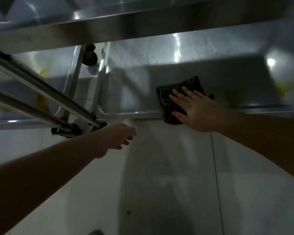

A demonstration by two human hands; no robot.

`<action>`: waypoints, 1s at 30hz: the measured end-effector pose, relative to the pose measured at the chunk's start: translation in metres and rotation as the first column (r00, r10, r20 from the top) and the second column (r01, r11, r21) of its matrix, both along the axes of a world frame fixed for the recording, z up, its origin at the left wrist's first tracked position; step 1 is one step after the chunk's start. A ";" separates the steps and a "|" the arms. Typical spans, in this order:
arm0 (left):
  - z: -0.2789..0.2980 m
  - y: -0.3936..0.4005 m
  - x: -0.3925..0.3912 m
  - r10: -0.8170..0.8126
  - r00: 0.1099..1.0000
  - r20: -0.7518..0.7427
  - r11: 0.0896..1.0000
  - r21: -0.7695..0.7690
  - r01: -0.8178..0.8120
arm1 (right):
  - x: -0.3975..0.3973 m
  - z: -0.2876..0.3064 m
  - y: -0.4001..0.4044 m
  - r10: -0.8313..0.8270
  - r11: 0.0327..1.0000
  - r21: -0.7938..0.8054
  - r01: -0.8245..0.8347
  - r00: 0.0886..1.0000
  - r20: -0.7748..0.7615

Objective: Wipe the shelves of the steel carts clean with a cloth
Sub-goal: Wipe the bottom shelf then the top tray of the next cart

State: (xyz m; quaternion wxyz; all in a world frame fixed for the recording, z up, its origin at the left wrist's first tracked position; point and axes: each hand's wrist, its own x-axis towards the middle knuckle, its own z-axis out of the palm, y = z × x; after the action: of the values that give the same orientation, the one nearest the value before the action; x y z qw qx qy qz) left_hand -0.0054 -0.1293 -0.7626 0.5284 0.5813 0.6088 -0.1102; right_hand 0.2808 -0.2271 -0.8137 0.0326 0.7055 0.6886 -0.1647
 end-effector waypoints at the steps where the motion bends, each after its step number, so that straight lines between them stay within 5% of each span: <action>1: 0.001 -0.006 0.017 -0.087 0.996 0.028 0.995 0.052 0.085 | 0.010 0.000 -0.007 -0.004 1.000 0.001 0.004 1.000 0.003; 6: 0.008 -0.026 0.081 -0.423 0.906 -0.025 0.793 0.473 0.384 | 0.060 0.000 -0.041 -0.049 0.999 0.006 0.049 0.999 -0.011; 12: -0.011 -0.022 0.128 -0.572 0.795 -0.203 0.545 0.630 0.553 | 0.104 -0.002 -0.083 -0.203 0.976 0.089 0.198 0.978 0.054; 18: -0.029 -0.040 0.179 -0.451 0.884 -0.121 0.592 0.701 0.398 | 0.157 0.004 -0.127 -0.337 0.939 0.100 0.329 0.938 0.080; 30: -0.046 -0.064 0.211 -0.402 0.889 -0.219 0.446 0.801 0.399 | 0.270 0.001 -0.204 -0.683 0.721 0.248 0.647 0.725 0.093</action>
State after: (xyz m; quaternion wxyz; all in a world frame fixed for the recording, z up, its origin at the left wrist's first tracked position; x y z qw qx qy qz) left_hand 0.2051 -0.1933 -0.8082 0.1506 0.8865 0.4320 0.0692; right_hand 0.5512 -0.4314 -0.8125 -0.0381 0.9172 0.3953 -0.0324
